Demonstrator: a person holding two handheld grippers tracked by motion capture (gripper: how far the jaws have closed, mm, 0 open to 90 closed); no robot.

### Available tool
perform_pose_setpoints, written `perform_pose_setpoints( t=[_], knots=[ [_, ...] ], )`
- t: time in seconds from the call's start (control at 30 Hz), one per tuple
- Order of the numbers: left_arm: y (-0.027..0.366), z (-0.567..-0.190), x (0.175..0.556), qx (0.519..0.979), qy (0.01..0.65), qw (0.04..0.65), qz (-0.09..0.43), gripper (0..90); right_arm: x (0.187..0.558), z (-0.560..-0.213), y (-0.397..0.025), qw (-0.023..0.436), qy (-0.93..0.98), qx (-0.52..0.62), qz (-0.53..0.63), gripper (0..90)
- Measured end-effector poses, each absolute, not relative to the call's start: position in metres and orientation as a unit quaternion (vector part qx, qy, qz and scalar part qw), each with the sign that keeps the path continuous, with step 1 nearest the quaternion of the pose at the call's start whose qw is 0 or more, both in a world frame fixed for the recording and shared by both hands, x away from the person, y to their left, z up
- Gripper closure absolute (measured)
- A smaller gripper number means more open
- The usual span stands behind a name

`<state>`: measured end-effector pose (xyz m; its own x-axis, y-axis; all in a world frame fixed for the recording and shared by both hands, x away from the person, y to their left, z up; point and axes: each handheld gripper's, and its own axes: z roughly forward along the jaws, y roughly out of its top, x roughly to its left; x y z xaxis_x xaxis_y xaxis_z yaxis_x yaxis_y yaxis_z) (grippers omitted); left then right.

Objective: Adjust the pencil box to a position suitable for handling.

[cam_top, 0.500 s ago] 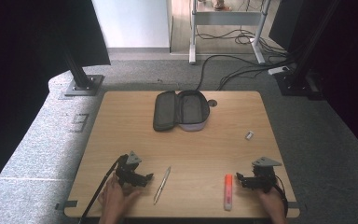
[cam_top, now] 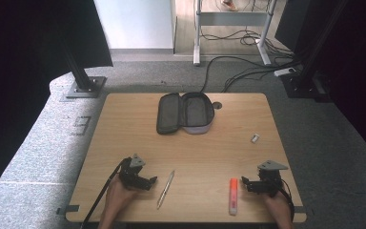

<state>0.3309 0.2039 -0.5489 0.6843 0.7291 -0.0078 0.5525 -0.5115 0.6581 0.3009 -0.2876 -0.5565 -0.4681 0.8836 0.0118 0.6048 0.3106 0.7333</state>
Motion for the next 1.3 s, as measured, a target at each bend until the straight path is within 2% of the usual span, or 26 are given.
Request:
perform_pose_setpoints(
  t=[0.4,0.6,1.3],
  knots=[
    [0.201,-0.548,0.331,0.851,0.392,0.319,0.143,1.5,0.301,-0.557,-0.288,0.202,0.784,0.475,0.346,7.8],
    [0.202,-0.544,0.334,0.846,0.4,0.33,0.125,4.0,0.301,-0.557,-0.287,0.202,0.784,0.475,0.346,7.8],
    [0.188,-0.523,0.345,0.852,0.371,0.343,0.139,6.6,0.301,-0.557,-0.288,0.202,0.784,0.475,0.346,7.8]
  ],
)
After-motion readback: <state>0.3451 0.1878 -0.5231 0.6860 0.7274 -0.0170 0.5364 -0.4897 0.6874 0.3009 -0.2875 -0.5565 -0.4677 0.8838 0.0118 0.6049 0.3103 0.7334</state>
